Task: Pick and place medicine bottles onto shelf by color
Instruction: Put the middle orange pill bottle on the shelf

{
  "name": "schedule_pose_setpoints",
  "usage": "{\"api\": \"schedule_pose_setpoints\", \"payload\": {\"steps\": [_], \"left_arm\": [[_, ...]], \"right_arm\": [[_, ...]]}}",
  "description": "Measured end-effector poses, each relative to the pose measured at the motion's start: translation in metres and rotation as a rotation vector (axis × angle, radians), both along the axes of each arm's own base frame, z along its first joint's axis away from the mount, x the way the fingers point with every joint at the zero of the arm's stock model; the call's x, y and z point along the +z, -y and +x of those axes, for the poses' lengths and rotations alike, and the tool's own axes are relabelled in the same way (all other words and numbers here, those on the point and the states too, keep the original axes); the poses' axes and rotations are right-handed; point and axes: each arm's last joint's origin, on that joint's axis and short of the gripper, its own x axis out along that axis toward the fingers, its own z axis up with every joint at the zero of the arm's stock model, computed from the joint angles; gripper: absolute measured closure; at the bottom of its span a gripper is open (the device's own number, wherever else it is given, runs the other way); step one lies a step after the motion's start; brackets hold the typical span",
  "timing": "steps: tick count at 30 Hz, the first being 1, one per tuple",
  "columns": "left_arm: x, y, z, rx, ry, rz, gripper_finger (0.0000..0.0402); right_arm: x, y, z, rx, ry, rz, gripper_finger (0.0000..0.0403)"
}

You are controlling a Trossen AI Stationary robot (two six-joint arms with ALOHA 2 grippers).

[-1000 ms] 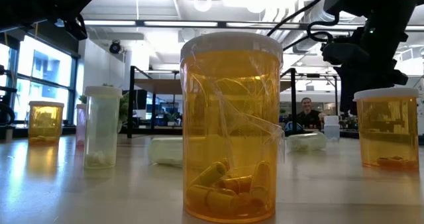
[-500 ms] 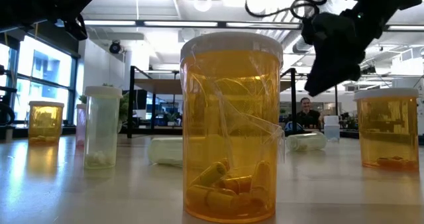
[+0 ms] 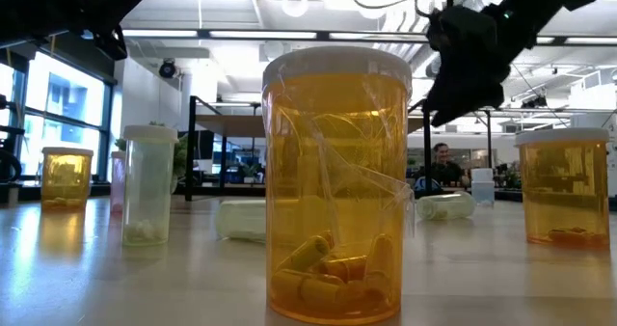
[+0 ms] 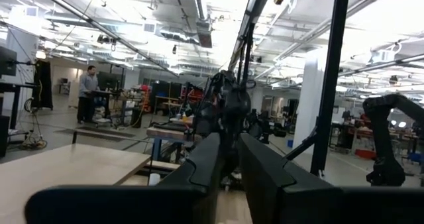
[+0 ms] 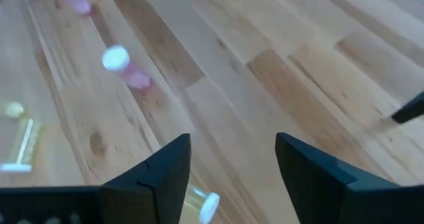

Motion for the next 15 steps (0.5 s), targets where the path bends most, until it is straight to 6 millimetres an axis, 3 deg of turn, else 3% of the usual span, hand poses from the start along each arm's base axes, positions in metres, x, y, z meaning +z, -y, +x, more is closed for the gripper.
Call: {"api": "schedule_pose_setpoints", "payload": {"steps": [6, 15], "left_arm": [[0.000, 0.000, 0.000, 0.000, -0.003, 0.000, 0.0322], [0.000, 0.000, 0.000, 0.001, -0.003, 0.000, 0.0316]], "right_arm": [[0.019, -0.002, 0.007, 0.159, 0.028, -0.038, 0.0174], [0.020, -0.014, 0.007, 0.344, 0.025, 0.107, 0.0180]]}}
